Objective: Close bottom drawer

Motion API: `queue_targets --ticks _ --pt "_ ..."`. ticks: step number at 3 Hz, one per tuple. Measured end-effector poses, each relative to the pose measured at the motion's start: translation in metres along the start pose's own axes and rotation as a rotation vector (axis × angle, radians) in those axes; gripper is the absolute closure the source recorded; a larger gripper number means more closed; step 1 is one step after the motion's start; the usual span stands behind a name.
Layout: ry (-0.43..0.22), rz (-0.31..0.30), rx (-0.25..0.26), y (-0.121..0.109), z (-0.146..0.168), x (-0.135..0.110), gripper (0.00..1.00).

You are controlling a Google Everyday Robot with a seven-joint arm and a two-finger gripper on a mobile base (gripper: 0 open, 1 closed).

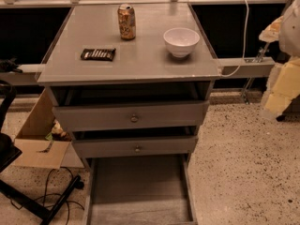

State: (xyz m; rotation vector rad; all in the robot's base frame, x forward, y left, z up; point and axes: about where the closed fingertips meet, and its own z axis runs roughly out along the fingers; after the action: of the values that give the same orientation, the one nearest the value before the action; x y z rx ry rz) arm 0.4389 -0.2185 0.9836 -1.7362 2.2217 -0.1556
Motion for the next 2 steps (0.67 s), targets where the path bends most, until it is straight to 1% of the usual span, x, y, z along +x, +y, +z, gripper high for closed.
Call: queue_targets --ticks 1,2 --pt "0.000 0.000 0.000 0.000 0.000 0.000 0.00" --pt "-0.006 0.019 0.000 0.011 0.016 0.006 0.00"
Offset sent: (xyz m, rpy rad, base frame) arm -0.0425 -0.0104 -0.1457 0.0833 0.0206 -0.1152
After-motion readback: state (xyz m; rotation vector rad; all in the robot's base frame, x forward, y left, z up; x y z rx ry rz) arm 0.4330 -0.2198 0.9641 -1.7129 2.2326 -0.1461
